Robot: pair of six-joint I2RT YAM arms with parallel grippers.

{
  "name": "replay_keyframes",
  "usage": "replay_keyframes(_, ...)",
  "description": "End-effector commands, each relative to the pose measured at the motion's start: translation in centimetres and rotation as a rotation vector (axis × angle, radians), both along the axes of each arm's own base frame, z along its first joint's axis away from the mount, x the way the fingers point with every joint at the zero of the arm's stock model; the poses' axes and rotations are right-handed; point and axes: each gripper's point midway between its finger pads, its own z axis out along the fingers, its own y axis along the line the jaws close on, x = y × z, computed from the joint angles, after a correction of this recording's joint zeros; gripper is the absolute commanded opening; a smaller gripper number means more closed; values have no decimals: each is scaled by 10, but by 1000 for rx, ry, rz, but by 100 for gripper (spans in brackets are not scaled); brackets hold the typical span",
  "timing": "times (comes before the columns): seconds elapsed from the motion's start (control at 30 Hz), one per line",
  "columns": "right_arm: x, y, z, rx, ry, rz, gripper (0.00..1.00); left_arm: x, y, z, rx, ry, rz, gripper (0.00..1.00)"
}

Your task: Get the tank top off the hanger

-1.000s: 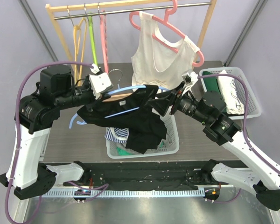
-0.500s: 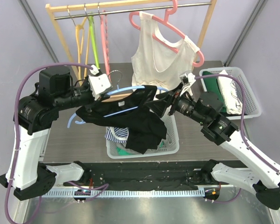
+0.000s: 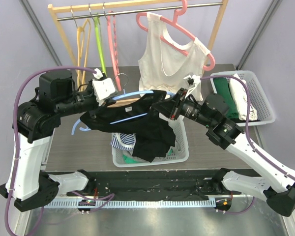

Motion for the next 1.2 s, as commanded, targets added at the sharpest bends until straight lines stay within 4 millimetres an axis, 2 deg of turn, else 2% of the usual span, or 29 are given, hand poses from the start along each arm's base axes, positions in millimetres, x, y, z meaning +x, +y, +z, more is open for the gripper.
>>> replay_keyframes(0.0,-20,-13,39,67,-76,25,13,-4,0,20,-36,-75,-24,0)
replay_keyframes(0.2,-38,-39,48,61,-95,-22,6,-3,2,14,-13,-75,-19,0)
replay_keyframes(0.43,-19,-77,74,76,-135,-257,4,-5,3,13,-7,-78,-24,0)
replay_keyframes(0.53,1,-95,73,61,-108,-406,3,-9,5,12,-1,-81,-30,0)
replay_keyframes(0.63,17,-107,65,23,-65,-509,2,-14,6,11,1,-79,-46,0)
replay_keyframes(0.87,48,-141,22,-114,42,-741,1,-36,3,17,-26,-75,-128,0)
replay_keyframes(1.07,50,-150,8,-129,93,-727,1,-43,3,25,-43,-91,-147,0)
replay_keyframes(1.17,47,-146,-6,-158,134,-690,1,-42,3,26,-46,-94,-141,0)
